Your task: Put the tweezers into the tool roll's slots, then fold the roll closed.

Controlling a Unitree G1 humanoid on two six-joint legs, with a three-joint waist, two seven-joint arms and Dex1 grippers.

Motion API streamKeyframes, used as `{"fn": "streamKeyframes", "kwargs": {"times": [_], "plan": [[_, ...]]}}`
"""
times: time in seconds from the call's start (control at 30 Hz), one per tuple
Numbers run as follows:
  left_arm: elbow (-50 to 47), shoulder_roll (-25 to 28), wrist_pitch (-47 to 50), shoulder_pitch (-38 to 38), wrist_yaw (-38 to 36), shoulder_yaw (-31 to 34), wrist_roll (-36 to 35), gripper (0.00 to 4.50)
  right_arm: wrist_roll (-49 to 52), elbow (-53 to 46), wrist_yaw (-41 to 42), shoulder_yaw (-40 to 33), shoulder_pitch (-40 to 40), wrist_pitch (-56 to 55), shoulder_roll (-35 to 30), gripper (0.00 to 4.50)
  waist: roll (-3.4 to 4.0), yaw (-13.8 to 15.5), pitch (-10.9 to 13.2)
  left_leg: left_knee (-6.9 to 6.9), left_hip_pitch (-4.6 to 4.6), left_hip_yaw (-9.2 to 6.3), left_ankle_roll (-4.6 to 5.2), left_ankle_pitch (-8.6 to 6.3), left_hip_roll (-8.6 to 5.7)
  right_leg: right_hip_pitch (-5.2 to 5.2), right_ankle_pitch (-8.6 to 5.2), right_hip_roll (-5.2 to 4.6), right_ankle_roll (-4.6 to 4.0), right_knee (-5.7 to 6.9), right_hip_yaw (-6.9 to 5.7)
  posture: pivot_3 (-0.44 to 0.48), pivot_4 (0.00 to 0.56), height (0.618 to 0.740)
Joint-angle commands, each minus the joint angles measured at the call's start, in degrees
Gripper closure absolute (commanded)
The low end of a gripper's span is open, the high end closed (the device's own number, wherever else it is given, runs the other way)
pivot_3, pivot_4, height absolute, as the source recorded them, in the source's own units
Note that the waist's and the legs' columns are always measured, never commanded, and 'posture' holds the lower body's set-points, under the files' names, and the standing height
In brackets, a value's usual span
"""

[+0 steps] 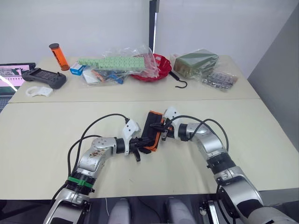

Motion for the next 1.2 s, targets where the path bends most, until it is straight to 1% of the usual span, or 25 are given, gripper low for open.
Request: {"fn": "streamKeyframes", "kwargs": {"times": [0.03, 0.2, 0.3, 0.43, 0.53, 0.63, 0.77, 0.83, 0.93, 1.03, 1.2], "plan": [[5.7, 1.7, 3.8, 4.5, -0.5, -3.2, 3.2, 4.48, -2.8, 9.9, -5.9, -2.9, -2.0, -2.6, -0.5, 4.5, -0.06, 0.0, 0.0, -0.01, 0.1, 0.0, 0.0, -0.01, 0.0, 0.11, -0.02, 0.0, -0.01, -0.02, 0.0, 0.0, 0.15, 0.74], [6.0, 2.0, 3.5, 5.2, -0.6, -3.2, 3.5, 4.48, -4.5, 16.6, -7.0, -3.7, -5.2, -7.2, 0.8, 4.5, 0.16, -0.6, -0.2, -0.19, 0.21, 0.03, 0.19, -0.13, 0.01, 0.23, -0.06, -0.01, -0.06, -0.19, 0.02, 0.0, 0.15, 0.74], [6.2, 1.8, 3.5, 4.7, -0.4, -2.5, 3.2, 4.48, -2.8, 15.6, -6.9, -6.3, -6.7, -10.1, 1.4, 4.5, 0.16, -0.8, -0.2, -0.23, 0.24, 0.02, 0.19, -0.13, 0.01, 0.24, -0.07, -0.01, -0.05, -0.2, 0.02, 0.0, 0.15, 0.74], [6.4, 1.5, 3.8, 3.9, -0.4, -1.6, 2.6, 4.48, 4.0, 5.0, -1.3, -10.6, -6.0, -11.9, 2.0, 4.5, 0.26, -1.0, -0.1, -0.23, 0.12, 0.01, 0.19, -0.13, 0.0, 0.16, -0.07, -0.02, -0.04, -0.21, 0.02, 0.0, 0.15, 0.74], [6.1, 1.3, 3.8, 3.5, -0.6, -1.5, 2.6, 4.48, 6.8, -4.1, 4.8, -8.9, -2.0, -8.3, 2.2, 4.5, 0.27, -1.0, -0.1, -0.24, 0.09, -0.02, 0.19, -0.13, 0.01, 0.15, -0.08, -0.01, -0.02, -0.21, -0.01, 0.0, 0.15, 0.74], [6.0, 1.0, 3.9, 2.9, -0.5, -1.3, 2.4, 4.48, 7.8, -8.2, 6.0, -8.2, 1.0, -5.4, 2.6, 4.5, 0.25, -0.9, -0.1, -0.27, 0.12, -0.02, 0.18, -0.13, 0.01, 0.18, -0.09, -0.01, 0.0, -0.24, -0.02, 0.0, 0.15, 0.74], [6.3, 0.1, 3.9, 2.0, -0.5, -0.5, 1.7, 4.48, 4.5, -7.7, 6.1, -5.5, 3.0, -4.3, 2.4, 4.5, 0.27, -0.8, -0.1, -0.25, 0.04, -0.01, 0.18, -0.13, 0.0, 0.11, -0.09, -0.02, -0.01, -0.27, -0.02, 0.0, 0.15, 0.74], [6.7, 0.1, 3.0, 1.2, -0.4, -0.6, 2.3, 4.48, 2.9, -4.9, 5.0, -4.2, 3.2, -2.4, 2.9, 4.5, 0.27, -0.8, -0.1, -0.23, -0.02, 0.0, 0.18, -0.13, 0.0, 0.03, -0.08, -0.02, -0.01, -0.26, -0.01, 0.0, 0.15, 0.74], [5.7, 0.0, 3.1, -0.2, -1.8, 0.4, 0.5, 4.48, 0.8, 0.8, 4.6, -2.9, 3.4, -2.6, 3.5, 4.5, 0.27, -0.6, -0.1, -0.22, 0.0, -0.02, 0.18, -0.13, 0.0, 0.05, -0.08, -0.01, -0.01, -0.26, -0.02, 0.0, 0.15, 0.74], [4.8, -0.3, 1.6, -2.1, -2.6, 1.6, -0.4, 4.48, -1.0, 3.8, 4.6, -1.8, 3.4, -3.6, 3.5, 4.5, 0.26, -0.6, -0.1, -0.18, -0.01, 0.0, 0.18, -0.13, 0.0, 0.06, -0.08, -0.02, 0.0, -0.27, -0.01, 0.0, 0.15, 0.74], [9.6, -1.8, -1.9, -8.0, -1.5, 2.9, 0.9, 4.48, -1.3, 4.7, 3.8, -1.9, 3.9, -3.5, 3.8, 4.5, 0.24, -0.5, -0.1, -0.08, -0.05, -0.02, 0.18, -0.13, 0.0, 0.07, -0.07, 0.0, 0.02, -0.25, -0.03, 0.0, 0.15, 0.74]]}}
